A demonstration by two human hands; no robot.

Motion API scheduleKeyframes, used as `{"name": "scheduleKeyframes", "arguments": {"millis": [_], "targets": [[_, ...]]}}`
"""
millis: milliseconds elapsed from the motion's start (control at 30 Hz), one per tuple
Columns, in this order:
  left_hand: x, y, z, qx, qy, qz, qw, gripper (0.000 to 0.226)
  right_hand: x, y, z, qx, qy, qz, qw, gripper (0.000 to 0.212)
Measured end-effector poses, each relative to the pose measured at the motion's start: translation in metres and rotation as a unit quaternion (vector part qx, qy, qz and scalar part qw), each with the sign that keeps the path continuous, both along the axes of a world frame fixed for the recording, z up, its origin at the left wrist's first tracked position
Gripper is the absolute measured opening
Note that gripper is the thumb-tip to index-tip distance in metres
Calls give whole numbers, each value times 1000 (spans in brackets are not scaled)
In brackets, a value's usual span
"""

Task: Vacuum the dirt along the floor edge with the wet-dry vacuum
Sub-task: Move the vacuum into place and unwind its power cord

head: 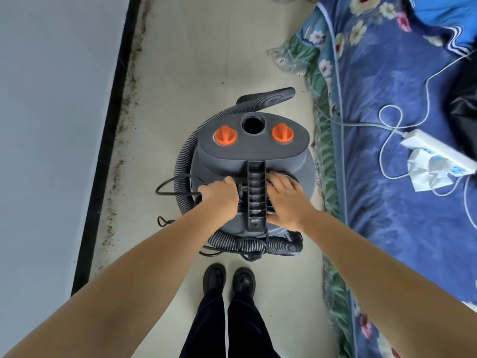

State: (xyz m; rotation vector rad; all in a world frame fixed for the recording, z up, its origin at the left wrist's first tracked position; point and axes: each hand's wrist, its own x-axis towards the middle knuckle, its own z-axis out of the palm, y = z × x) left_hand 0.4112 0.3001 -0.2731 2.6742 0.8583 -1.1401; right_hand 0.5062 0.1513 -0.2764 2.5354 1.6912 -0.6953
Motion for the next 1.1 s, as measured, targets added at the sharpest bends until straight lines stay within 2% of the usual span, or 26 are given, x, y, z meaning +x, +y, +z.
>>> {"name": "scheduleKeyframes", "arguments": {"millis": [67, 133, 200, 333, 433, 533, 600, 700, 767, 900, 967, 1033, 1100], "targets": [[12, 5, 6, -54, 37, 37, 997, 53, 2, 0, 0, -33, 10, 16, 999, 93], [19, 6, 11, -84, 36, 6, 996, 56, 4, -1, 0, -61, 30, 2, 998, 96], [18, 5, 13, -86, -5, -43, 995, 56, 4, -2, -2, -75, 41, -14, 996, 99], [-7, 3, 5, -26, -117, -120, 986, 73, 3, -3, -3, -73, 29, -16, 997, 98], [-40, 3, -13, 59, -273, -187, 942, 90, 5, -3, -3, -80, 20, -2, 997, 90], [-60, 10, -29, 60, -382, -218, 896, 80, 3, -5, -5, -79, 21, 7, 997, 84], [-54, 13, -28, 24, -384, -216, 898, 74, 2, -6, -5, -75, 35, -8, 997, 84], [-34, 6, -21, -39, -299, -194, 934, 70, 5, -8, -5, -61, 42, -64, 995, 91], [-27, 0, -22, -79, -267, -169, 945, 72, 7, -9, -3, -64, 40, -88, 993, 98], [-30, 6, -16, -146, -307, -111, 934, 91, 2, -4, 5, -104, 42, -82, 990, 100], [-43, 12, -17, -84, -323, -130, 934, 97, 0, 0, 8, -120, 29, -88, 989, 97], [-57, 18, -20, -19, -305, -118, 945, 93, -3, 3, 9, -126, 13, -97, 987, 94], [-60, 17, -20, -20, -289, -98, 952, 81, -7, 5, 9, -129, -3, -105, 986, 91]]}}
